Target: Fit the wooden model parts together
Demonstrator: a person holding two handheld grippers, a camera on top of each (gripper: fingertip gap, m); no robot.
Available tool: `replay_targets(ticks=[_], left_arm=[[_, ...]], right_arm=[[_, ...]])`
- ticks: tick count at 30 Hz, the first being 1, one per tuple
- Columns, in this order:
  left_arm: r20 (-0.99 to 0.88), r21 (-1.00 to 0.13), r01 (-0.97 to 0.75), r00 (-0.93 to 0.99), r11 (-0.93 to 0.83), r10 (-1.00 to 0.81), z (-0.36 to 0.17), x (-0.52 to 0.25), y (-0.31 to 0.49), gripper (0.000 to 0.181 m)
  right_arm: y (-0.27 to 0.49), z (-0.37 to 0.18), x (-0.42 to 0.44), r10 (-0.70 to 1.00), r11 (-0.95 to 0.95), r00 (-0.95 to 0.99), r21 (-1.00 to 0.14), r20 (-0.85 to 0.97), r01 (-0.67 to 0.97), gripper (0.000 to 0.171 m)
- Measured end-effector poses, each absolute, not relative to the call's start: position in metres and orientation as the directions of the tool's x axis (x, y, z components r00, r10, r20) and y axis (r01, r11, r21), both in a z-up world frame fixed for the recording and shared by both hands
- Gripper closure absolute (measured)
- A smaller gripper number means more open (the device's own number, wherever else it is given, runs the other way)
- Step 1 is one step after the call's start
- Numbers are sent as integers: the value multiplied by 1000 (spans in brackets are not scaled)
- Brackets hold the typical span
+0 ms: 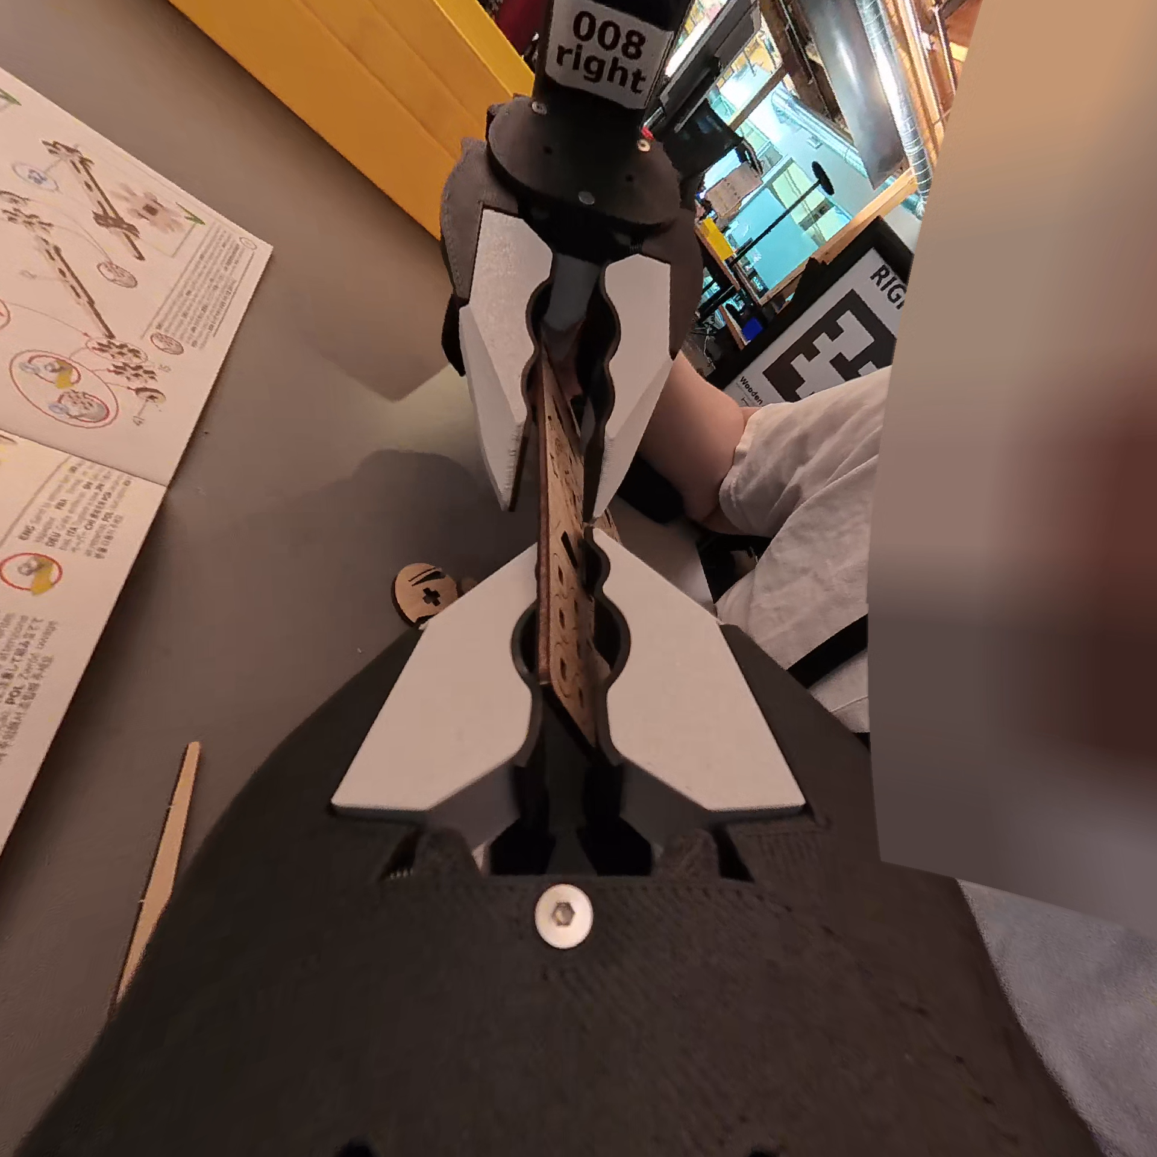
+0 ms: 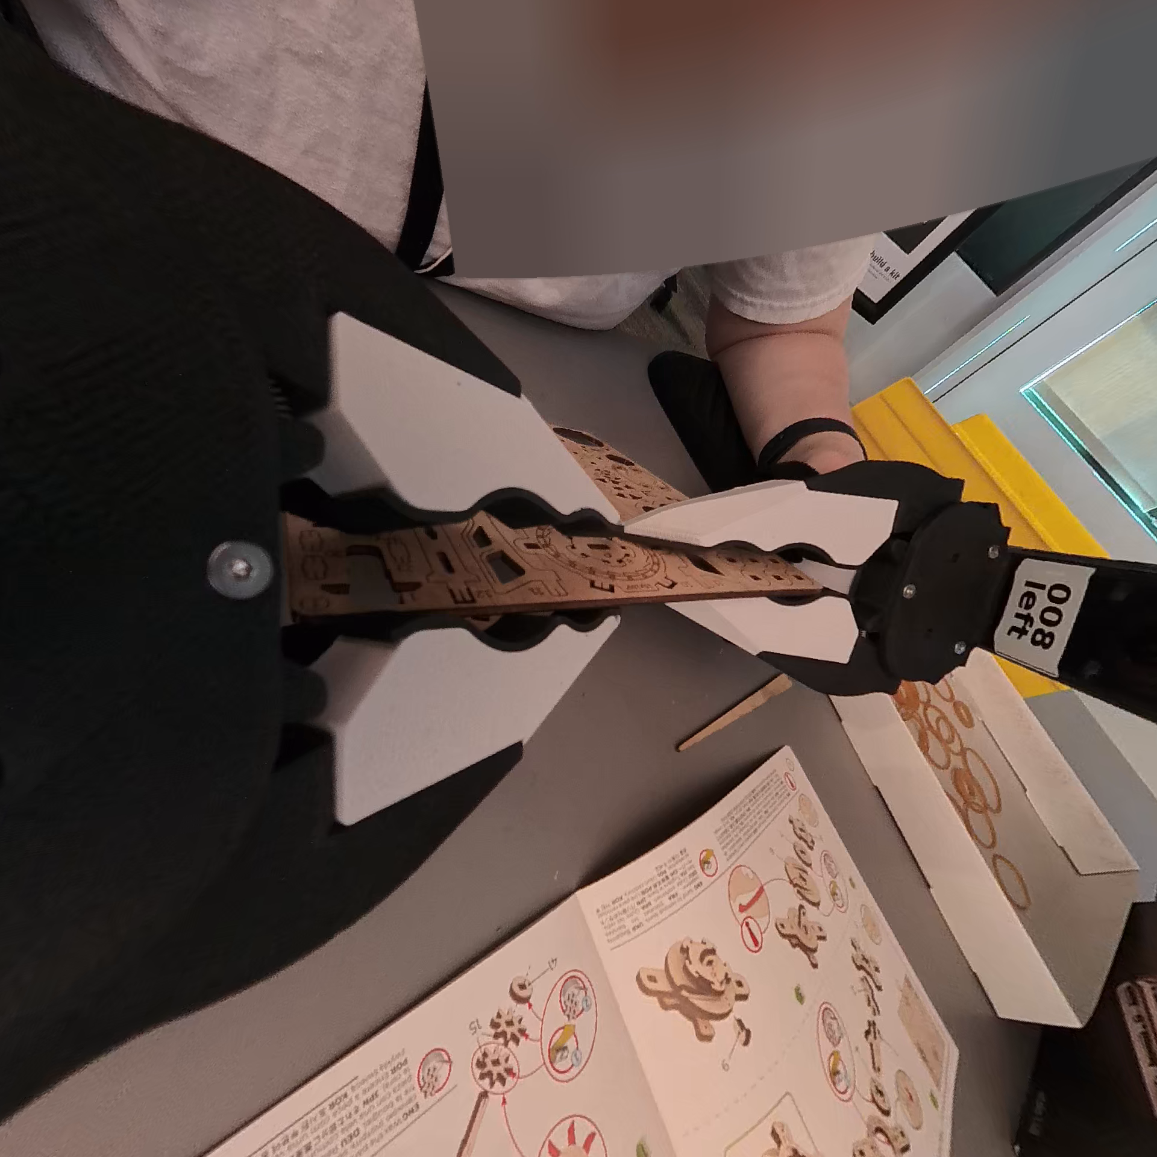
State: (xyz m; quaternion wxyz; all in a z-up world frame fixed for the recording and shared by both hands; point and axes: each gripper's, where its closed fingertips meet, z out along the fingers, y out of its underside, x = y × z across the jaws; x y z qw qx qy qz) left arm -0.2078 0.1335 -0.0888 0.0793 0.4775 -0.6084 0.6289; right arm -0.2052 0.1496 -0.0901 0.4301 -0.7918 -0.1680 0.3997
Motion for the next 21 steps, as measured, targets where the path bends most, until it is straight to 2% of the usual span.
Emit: replay_targets(ticks=[21], left_arm=[[728,-655,-709,-499,-263,-470,-93,-207,135,178]], right_arm=[[150,-96,-205,616,-570,644,-821,-454,-33,145]])
